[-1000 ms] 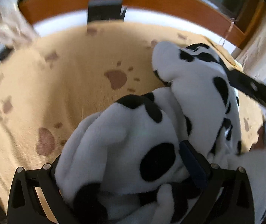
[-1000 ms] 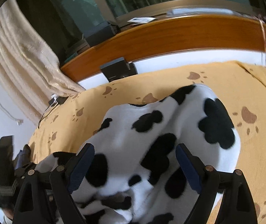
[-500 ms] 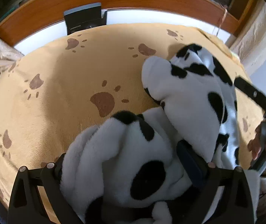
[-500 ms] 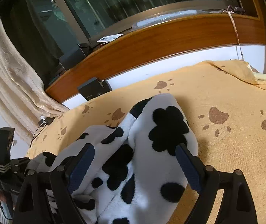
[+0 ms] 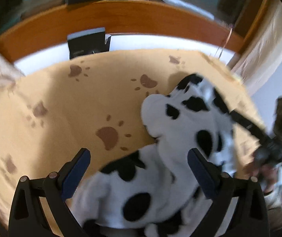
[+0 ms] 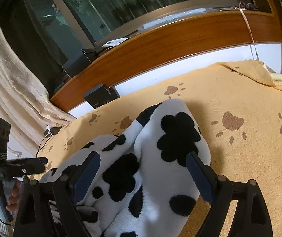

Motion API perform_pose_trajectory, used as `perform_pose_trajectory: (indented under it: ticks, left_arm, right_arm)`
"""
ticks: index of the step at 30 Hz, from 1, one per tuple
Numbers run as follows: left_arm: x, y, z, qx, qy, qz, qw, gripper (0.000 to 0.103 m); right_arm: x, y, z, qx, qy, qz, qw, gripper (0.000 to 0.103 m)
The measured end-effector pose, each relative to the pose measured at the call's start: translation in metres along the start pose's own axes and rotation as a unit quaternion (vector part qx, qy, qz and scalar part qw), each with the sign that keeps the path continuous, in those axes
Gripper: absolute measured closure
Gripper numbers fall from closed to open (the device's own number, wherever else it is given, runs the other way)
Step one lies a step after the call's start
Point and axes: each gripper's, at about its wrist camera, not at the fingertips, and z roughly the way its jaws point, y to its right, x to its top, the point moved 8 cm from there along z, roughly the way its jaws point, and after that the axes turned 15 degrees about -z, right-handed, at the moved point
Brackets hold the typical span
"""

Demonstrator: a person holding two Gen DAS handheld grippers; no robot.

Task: Fold clothes

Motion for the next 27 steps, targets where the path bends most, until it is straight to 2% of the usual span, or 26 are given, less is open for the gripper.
perform_pose_trajectory:
  ticks: [1,4,7,10,16,17,18,20,21,23,25,27]
  left_arm:
    - [0.002,0.000,0.005,0.021,0.001,0.017,0.9996,0.003]
    - [0.001,-0.013,0.011,0.042,-0.004,0.046,0.9981,0.003]
    - [-0.008,-0.026,0.019,0.035,-0.016,0.094,0.9948,0.003]
    - [-0.017,-0.039,0.028,0.044,-0.020,0.124,0.9911,0.003]
    - [-0.030,-0.047,0.041,-0.034,-0.058,0.070,0.9953,0.003]
    - [-0.032,-0.049,0.043,-0.047,-0.064,0.061,0.9950,0.006]
    - [-0.034,-0.050,0.045,-0.061,-0.070,0.051,0.9943,0.009]
    - [-0.037,-0.053,0.048,-0.087,-0.083,0.033,0.9922,0.030]
    - [-0.039,-0.054,0.050,-0.100,-0.089,0.023,0.9907,0.038]
    - [-0.039,-0.051,0.036,-0.105,-0.066,0.019,0.9921,0.066]
    - [-0.038,-0.048,0.020,-0.110,-0.041,0.014,0.9930,0.074]
    - [-0.038,-0.045,0.005,-0.114,-0.016,0.010,0.9933,0.078]
  right_arm:
    - [0.000,0.001,0.000,-0.001,-0.001,0.001,1.000,0.012]
    - [-0.002,0.005,0.002,-0.003,-0.004,0.005,1.000,0.012]
    - [-0.003,0.008,0.003,-0.005,-0.007,0.008,1.000,0.012]
    - [-0.005,0.008,0.005,-0.007,-0.010,0.006,1.000,0.012]
    - [-0.008,0.004,0.008,-0.006,-0.013,-0.003,1.000,0.012]
    - [-0.009,0.004,0.009,-0.006,-0.014,-0.003,1.000,0.012]
    - [-0.010,0.004,0.010,-0.006,-0.015,-0.003,1.000,0.012]
    - [-0.010,0.004,0.010,-0.007,-0.015,-0.004,1.000,0.012]
    - [-0.010,0.005,0.009,-0.007,-0.015,-0.003,1.000,0.012]
    - [-0.010,0.007,0.009,-0.008,-0.012,-0.001,1.000,0.012]
    - [-0.010,0.008,0.008,-0.010,-0.009,0.001,1.000,0.012]
    - [-0.010,0.009,0.008,-0.011,-0.005,0.002,1.000,0.012]
